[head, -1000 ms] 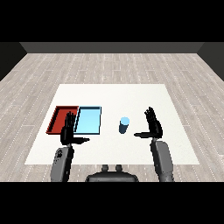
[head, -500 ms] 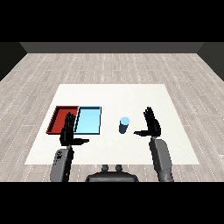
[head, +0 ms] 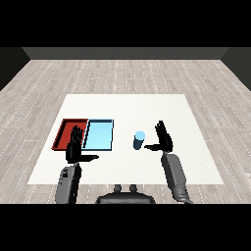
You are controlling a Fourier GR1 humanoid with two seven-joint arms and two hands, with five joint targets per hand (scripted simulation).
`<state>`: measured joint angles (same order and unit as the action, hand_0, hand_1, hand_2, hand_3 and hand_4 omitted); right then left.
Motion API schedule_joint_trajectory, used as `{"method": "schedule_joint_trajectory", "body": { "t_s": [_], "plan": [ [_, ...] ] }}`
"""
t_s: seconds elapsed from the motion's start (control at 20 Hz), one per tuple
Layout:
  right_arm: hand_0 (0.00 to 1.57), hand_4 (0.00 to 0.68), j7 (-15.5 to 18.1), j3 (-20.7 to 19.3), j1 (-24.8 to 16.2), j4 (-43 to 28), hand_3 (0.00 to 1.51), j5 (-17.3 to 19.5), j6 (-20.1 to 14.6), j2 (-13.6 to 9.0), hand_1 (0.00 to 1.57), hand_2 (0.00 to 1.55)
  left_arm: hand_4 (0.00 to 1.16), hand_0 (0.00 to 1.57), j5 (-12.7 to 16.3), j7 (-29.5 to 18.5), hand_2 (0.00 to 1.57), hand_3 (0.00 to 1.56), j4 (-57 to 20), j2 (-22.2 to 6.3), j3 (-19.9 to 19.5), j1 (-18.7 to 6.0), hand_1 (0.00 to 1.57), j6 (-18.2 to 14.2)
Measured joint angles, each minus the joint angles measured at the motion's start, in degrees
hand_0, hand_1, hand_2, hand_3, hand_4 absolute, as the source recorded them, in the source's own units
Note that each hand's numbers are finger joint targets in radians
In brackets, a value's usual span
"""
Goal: Pick the blue can and put it in the blue box
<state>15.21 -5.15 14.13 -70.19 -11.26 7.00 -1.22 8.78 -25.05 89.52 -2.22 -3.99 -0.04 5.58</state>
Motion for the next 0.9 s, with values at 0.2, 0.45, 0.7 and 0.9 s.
{"method": "schedule_joint_trajectory", "body": {
  "t_s": [0.2,0.45,0.7,0.9],
  "plan": [
    [0.0,0.0,1.24,0.93,0.65,3.31,0.0,0.13,-1.22,0.42,0.0,0.0,0.0,0.0,1.54,-0.45,0.0,0.0,-0.12,-0.4,-0.81,-0.02,0.0,1.19],
    [0.0,0.0,3.63,0.98,1.42,7.4,0.0,-0.12,-0.65,0.69,0.0,0.0,0.0,0.0,0.72,0.8,0.0,0.0,0.45,0.66,0.14,-1.11,0.0,-0.77],
    [0.0,0.0,3.89,3.0,1.58,8.91,0.0,-1.27,-1.98,0.85,0.0,0.0,0.0,0.0,0.77,0.09,0.0,0.0,0.35,-0.23,-0.59,-0.66,0.0,-0.28],
    [0.0,0.0,6.57,2.93,3.95,13.76,0.0,-1.25,-1.7,1.01,0.0,0.0,0.0,0.0,1.16,0.12,0.0,0.0,-0.98,-0.7,-1.4,-2.27,0.0,-0.31]
  ]
}}
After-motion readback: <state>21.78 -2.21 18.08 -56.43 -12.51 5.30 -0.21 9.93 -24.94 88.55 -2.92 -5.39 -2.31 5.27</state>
